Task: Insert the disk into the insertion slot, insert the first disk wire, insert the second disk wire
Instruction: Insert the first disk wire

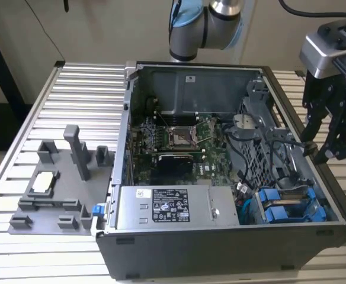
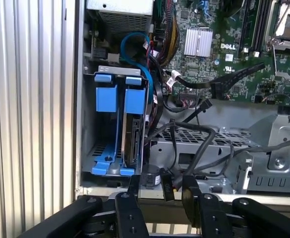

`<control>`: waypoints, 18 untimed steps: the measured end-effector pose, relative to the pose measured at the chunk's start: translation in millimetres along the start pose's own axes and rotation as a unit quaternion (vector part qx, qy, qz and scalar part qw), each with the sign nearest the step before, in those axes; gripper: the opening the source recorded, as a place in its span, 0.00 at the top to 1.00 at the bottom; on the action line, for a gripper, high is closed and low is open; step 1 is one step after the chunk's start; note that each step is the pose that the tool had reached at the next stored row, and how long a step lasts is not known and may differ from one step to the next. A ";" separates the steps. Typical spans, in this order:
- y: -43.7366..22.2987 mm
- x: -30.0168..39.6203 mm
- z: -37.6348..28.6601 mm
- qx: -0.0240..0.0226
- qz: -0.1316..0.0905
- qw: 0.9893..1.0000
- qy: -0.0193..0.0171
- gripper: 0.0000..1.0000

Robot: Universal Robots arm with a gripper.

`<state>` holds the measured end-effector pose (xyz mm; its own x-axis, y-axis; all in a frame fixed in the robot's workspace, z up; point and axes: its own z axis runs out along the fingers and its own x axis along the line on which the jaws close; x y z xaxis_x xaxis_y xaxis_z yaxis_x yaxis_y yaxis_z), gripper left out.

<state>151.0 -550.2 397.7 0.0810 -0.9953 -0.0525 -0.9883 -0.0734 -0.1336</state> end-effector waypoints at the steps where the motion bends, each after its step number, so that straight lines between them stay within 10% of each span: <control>1: 0.0 0.0 0.0 0.000 0.000 1.000 0.000 0.53; 18: 1.1 -1.7 -0.1 0.000 0.000 1.000 0.002 0.62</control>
<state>149.8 -548.6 397.8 0.0811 -0.9955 -0.0489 -0.9883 -0.0739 -0.1334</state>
